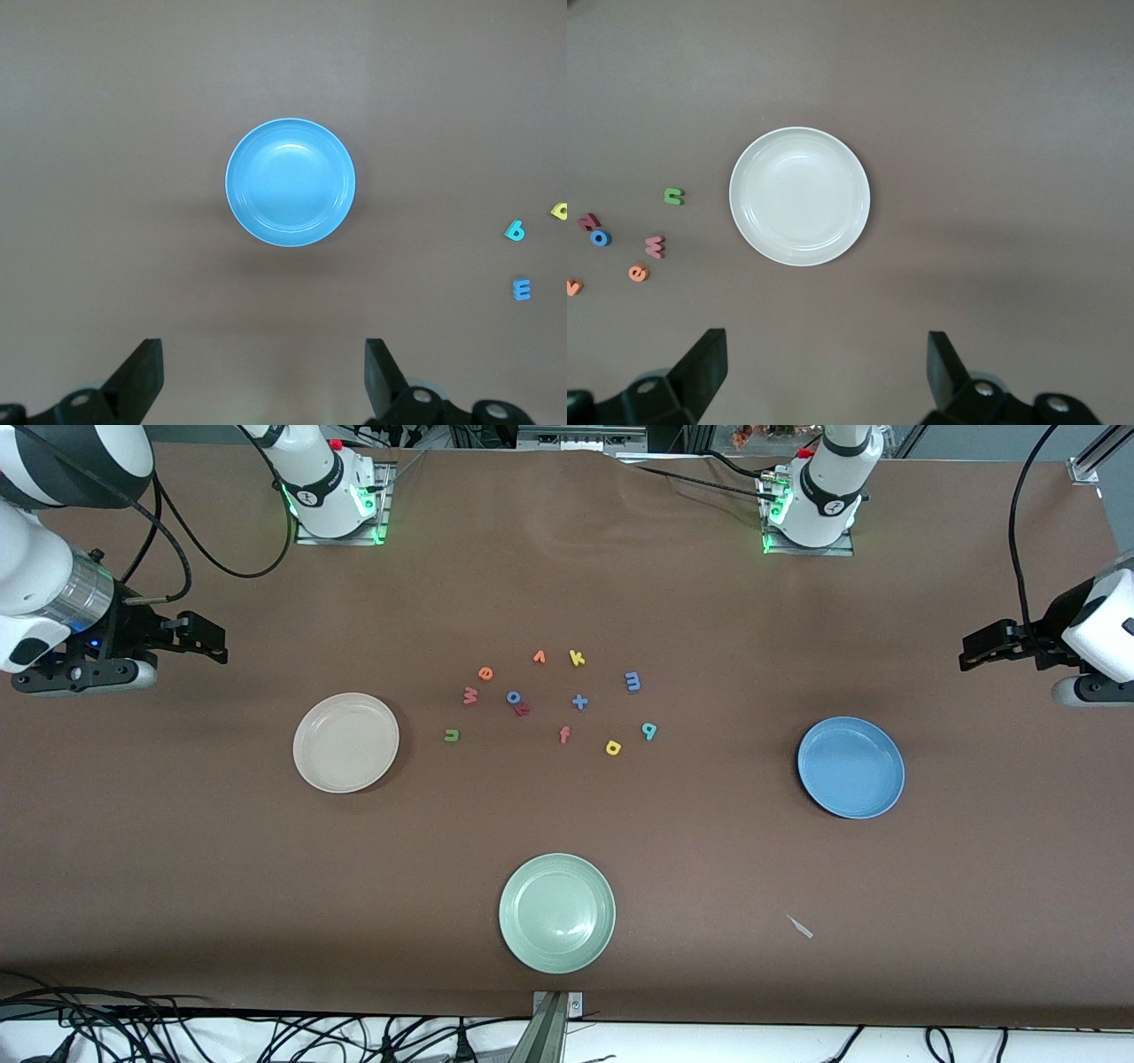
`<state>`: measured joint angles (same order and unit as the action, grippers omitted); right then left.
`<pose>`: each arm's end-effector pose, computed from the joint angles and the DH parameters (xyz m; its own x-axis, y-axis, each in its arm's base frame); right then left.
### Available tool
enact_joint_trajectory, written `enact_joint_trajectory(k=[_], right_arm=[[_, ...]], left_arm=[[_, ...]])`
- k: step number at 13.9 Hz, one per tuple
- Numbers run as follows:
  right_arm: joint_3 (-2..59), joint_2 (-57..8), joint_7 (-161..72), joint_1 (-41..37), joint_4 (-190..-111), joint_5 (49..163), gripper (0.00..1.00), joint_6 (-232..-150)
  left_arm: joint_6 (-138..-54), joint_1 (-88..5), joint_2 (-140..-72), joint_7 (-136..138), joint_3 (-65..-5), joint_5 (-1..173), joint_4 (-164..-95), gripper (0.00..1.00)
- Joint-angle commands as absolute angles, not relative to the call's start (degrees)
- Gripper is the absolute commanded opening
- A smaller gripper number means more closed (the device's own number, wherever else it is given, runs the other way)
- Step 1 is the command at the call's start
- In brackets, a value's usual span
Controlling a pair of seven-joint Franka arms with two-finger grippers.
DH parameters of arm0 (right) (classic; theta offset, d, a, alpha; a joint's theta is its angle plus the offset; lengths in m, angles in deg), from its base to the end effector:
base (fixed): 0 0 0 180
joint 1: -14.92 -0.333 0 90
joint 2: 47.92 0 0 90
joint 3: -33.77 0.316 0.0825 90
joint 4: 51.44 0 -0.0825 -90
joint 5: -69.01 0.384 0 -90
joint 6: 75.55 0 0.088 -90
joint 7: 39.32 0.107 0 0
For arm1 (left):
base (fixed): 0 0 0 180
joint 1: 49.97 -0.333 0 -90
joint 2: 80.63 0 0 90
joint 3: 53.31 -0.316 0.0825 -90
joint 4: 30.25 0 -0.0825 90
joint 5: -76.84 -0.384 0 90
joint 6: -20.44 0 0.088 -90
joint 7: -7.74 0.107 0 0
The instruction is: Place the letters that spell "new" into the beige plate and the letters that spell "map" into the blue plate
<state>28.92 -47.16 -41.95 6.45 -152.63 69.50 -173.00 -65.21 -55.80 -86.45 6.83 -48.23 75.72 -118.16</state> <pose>0.5576 0.0363 0.5355 0.9911 0.1075 -0.0780 0.1070 -0.9942 -0.0108 0.5746 0.0122 0.5783 0.9897 0.0295 -0.1400 0.0280 -0.9995 -0.0128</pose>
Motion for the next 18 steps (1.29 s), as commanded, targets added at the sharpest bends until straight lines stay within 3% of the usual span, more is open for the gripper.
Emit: enact_joint_trajectory(k=[1,18], right_arm=[[28.94,-48.54,-42.66,6.66,-153.48,70.33,1.0,-173.19],[29.11,-48.98,-42.66,6.66,-154.18,70.33,1.0,-173.46]], left_arm=[[-65.08,-55.86,-87.05,7.83,-48.38,77.27,-116.92,1.0],[-65.08,-55.86,-87.13,7.83,-48.38,77.27,-116.92,1.0]])
